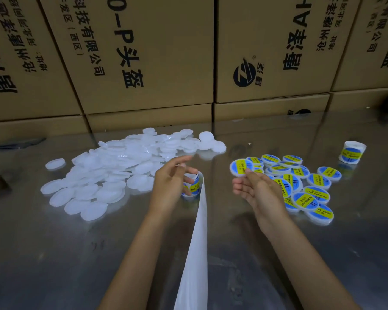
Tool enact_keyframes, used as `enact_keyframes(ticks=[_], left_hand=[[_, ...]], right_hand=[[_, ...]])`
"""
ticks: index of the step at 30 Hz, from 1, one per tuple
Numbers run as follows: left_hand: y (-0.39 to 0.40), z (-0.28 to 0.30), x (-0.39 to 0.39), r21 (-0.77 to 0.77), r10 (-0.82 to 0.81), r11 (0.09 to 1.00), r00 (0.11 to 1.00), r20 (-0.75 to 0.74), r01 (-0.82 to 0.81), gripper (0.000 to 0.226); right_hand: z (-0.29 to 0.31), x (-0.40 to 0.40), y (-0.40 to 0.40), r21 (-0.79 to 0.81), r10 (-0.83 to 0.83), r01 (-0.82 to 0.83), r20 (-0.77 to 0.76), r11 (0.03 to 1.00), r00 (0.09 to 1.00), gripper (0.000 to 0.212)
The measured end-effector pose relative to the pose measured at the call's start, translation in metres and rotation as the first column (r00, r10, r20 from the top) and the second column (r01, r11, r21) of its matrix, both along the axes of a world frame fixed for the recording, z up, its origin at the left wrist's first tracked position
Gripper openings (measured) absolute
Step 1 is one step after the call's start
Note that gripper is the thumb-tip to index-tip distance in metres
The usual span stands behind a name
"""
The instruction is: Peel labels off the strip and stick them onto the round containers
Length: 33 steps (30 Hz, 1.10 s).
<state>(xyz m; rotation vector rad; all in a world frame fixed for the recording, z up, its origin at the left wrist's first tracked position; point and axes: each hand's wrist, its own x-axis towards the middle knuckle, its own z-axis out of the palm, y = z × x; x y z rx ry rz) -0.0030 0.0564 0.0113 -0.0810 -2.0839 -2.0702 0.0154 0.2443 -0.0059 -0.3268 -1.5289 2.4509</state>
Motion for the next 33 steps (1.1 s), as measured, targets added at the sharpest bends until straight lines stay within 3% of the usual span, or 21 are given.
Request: enact_keyframes(ticks=[4,8,15,21,24,26,29,33], left_hand=[[-0.011,-0.009,-0.009,-0.013,0.183,0.983,0.978,0.102,-0.183,0.033],[-0.012,-0.022,-0.016,-0.138,0.204,0.973,0.969,0.142,-0.184,0.023],[-0.004,-0.027,-0.014,-0.402,0.168,0.899,0.984,-0.055,-0.176,0.034],[0.006,-0.034,-0.010,-0.408,0.009,0.910,0.987,-0.162,-0.075,0.038],[0.009,-0.037,-0.010,-0.424,-0.071,0.906,0.983,-0.169,-0.007,0.041],[0.005,-0.041,-0.012,-0.507,-0.050,0.861,0.984,-0.172,-0.045,0.042],[-0.009,-0.043,-0.016,-0.609,0.034,0.784,0.988,-0.150,-0.119,0.042],[-0.031,-0.043,-0.019,-0.640,0.216,0.720,0.963,-0.161,-0.268,0.042]], right_hand=[[-0.005,-0.004,0.009,-0.263,0.001,0.020,0.080,0.965,0.997,0.011],[-0.008,-0.006,0.016,-0.313,-0.053,0.081,0.097,0.946,0.994,0.015],[-0.011,-0.009,0.016,0.006,-0.165,0.165,0.092,0.986,0.982,0.025],[-0.013,-0.008,0.011,0.168,-0.244,0.230,0.066,0.959,0.968,0.028],[-0.013,-0.009,0.009,0.225,-0.277,0.260,0.043,0.939,0.960,0.056],[-0.013,-0.008,0.007,0.299,-0.283,0.270,0.000,0.915,0.959,0.068],[-0.016,-0.006,-0.003,0.452,-0.211,0.205,-0.037,0.868,0.977,0.057],[-0.022,-0.001,-0.027,0.612,0.049,-0.069,0.050,0.788,0.998,0.052]])
